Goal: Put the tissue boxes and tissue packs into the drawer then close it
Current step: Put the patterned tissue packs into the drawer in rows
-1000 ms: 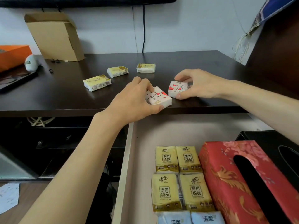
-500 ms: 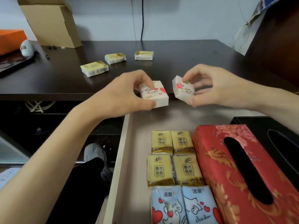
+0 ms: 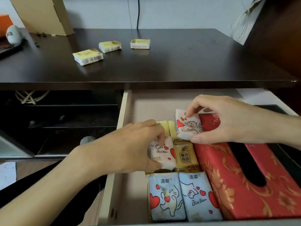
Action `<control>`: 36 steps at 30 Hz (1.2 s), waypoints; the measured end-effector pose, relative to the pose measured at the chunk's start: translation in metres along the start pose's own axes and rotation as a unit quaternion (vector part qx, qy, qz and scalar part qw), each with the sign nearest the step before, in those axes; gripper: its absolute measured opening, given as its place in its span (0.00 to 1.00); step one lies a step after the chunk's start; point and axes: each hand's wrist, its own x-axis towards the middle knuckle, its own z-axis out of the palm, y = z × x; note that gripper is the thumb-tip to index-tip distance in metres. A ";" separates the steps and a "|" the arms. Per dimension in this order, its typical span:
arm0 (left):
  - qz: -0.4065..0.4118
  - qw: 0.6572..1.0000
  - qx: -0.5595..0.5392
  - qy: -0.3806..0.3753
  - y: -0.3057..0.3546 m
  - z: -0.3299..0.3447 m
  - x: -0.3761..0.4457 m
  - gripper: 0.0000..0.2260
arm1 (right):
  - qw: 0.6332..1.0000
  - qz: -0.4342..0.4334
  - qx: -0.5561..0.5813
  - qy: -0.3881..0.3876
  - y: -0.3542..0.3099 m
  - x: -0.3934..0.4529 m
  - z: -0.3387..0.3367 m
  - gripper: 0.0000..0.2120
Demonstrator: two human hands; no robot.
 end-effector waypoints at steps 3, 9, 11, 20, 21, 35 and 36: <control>0.006 1.000 0.015 -0.016 0.001 0.004 -0.003 0.20 | 1.000 0.008 -0.026 -0.005 0.002 0.003 0.005 0.22; 0.000 0.998 0.002 -0.057 0.000 -0.003 -0.008 0.21 | 0.997 0.005 -0.058 -0.044 -0.001 0.003 0.014 0.21; 0.004 0.998 0.009 -0.063 0.001 -0.004 -0.009 0.19 | 0.996 0.008 -0.072 -0.047 -0.003 0.004 0.018 0.22; 0.010 0.999 0.044 -0.019 0.002 -0.015 -0.007 0.17 | 0.974 -0.003 -0.188 -0.128 -0.014 0.000 0.037 0.27; 0.010 0.999 0.044 -0.016 0.001 -0.017 -0.006 0.17 | 0.968 0.000 -0.207 -0.144 -0.016 0.003 0.037 0.24; 0.008 0.997 0.042 -0.064 -0.003 -0.006 0.004 0.09 | 0.938 0.004 -0.303 -0.168 -0.033 0.019 0.039 0.26; 0.010 0.997 0.044 -0.059 -0.003 -0.006 0.003 0.09 | 0.939 -0.003 -0.305 -0.161 -0.035 0.020 0.038 0.25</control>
